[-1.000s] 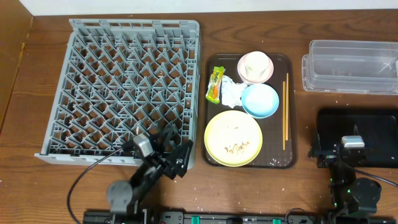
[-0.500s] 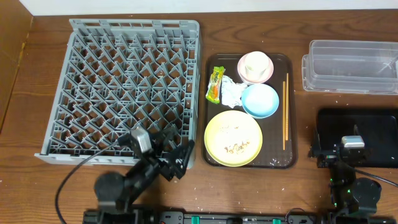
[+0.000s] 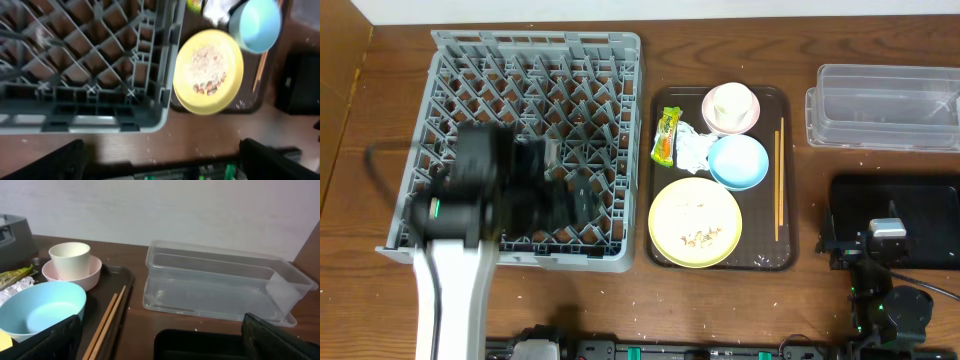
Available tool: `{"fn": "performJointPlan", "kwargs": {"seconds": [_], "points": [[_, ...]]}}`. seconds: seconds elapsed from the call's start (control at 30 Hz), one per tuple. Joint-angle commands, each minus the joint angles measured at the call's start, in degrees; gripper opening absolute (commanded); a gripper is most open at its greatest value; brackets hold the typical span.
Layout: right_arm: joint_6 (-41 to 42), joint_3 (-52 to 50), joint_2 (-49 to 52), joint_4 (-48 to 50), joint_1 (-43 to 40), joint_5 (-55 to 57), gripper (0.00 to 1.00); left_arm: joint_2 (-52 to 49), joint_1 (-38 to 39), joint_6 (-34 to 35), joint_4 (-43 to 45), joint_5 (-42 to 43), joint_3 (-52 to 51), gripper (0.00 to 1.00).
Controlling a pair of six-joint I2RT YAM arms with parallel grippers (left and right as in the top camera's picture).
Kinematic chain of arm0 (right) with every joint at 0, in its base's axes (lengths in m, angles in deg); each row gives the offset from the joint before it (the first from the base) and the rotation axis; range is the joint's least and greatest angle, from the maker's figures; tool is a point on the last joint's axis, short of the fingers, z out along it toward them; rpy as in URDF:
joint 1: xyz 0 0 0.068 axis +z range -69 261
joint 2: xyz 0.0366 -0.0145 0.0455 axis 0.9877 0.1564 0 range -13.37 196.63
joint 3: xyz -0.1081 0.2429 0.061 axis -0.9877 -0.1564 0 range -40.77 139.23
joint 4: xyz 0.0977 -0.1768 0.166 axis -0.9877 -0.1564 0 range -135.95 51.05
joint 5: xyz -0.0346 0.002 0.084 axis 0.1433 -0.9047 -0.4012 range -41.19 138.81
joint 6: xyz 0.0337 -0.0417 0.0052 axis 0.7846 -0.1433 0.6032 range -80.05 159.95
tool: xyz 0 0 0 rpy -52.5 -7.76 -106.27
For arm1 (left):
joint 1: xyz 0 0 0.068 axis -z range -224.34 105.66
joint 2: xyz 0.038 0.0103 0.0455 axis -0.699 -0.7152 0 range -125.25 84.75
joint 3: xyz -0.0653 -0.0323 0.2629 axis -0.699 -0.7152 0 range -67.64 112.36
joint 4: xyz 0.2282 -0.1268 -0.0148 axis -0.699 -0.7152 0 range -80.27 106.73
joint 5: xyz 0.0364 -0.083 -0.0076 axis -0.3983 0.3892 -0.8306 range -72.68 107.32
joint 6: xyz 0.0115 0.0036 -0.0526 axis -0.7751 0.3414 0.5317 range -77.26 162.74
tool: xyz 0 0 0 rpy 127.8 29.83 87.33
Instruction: Sort waste into correct bins and load items into the dishwasher
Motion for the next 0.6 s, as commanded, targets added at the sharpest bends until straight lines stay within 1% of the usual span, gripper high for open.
{"fn": "performJointPlan", "kwargs": {"seconds": [0.0, 0.07, 0.13, 0.17, 0.23, 0.37, 0.57], "points": [[0.0, -0.1, -0.3, -0.2, -0.2, 0.1, 0.99, -7.0, 0.6, -4.9, -1.4, 8.7, 2.8, 0.98], [0.0, -0.1, -0.3, -0.2, -0.2, 0.1, 0.99, -8.2, 2.5, -9.0, -0.4, 12.1, 2.8, 0.98], [0.0, -0.1, -0.3, -0.2, -0.2, 0.1, 0.99, -8.2, 5.3, -9.2, 1.1, 11.0, 2.8, 0.98], [0.0, -0.1, -0.3, -0.2, -0.2, 0.1, 0.99, -7.7, 8.9, -9.0, 2.4, 8.8, 2.8, 0.98], [0.0, -0.1, -0.3, -0.2, -0.2, 0.1, 0.99, -7.3, 12.6, -7.0, 3.9, 5.9, 2.8, 0.98], [0.0, -0.1, -0.3, -0.2, -0.2, 0.1, 0.99, -7.6, 19.2, 0.7, 7.5, -2.7, 2.8, 0.98], [0.0, -0.1, -0.3, -0.2, -0.2, 0.1, 0.99, -7.8, 22.8, 2.0, 12.2, -3.4, 2.8, 0.98]]}}
